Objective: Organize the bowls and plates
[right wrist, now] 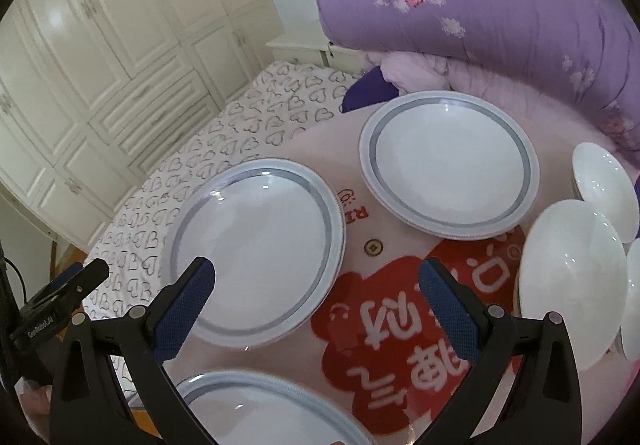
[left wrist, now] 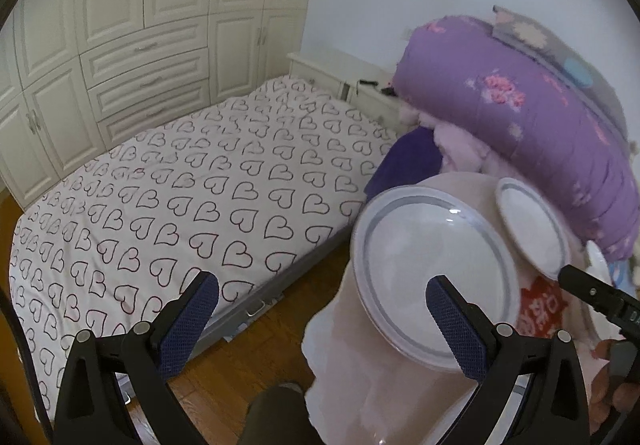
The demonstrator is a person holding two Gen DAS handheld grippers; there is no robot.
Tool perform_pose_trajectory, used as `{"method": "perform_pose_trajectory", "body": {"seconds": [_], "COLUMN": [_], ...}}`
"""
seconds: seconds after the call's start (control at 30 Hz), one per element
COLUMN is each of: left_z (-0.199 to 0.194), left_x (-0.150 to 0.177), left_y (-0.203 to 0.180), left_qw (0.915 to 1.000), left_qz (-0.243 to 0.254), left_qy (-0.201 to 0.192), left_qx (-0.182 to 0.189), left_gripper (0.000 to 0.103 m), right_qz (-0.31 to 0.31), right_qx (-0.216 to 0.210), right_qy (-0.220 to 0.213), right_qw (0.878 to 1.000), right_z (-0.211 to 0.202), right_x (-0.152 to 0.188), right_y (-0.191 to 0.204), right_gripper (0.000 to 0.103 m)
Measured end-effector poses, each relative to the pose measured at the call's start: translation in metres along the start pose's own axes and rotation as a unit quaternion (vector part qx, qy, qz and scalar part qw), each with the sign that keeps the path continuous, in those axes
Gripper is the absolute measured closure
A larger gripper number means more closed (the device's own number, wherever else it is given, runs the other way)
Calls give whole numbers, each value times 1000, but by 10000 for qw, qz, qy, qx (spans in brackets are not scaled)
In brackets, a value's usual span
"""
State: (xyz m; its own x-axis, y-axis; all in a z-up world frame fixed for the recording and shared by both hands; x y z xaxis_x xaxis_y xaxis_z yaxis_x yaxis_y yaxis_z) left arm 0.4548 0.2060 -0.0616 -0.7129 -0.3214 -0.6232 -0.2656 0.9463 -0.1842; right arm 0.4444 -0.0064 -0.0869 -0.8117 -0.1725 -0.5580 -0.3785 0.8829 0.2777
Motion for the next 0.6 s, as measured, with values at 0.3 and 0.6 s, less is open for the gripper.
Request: {"method": "perform_pose_trajectory", "body": {"seconds": [0.3,0.6], "left_z": [94,149], "left_x": [-40,-61], "left_y": [-9,-20], "left_qw": [9992,9979], "left_qz": [93,292], "left_qy": [398,574], "left_qx": [-47,96], "left_gripper": [1,6], "right_qz": [99,232], "right_qx": [113,77], "right_qy": [507,733], "right_qw": [9986,9970], "right_z": [53,79], "right_x": [-7,-10], "right_y": [-13,-23], "right_gripper": [10,27]}}
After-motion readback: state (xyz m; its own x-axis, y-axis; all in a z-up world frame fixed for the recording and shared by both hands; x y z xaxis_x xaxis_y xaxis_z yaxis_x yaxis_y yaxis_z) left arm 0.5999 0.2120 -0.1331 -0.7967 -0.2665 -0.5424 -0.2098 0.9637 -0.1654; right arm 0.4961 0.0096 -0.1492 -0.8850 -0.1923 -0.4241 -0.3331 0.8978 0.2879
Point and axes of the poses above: each gripper's, at about its wrist camera, not at the fingertips, and z roughly the way its jaws point, y to its left, x to its underside, the point moved 2 cm from there along z, roughly the way its jaws point
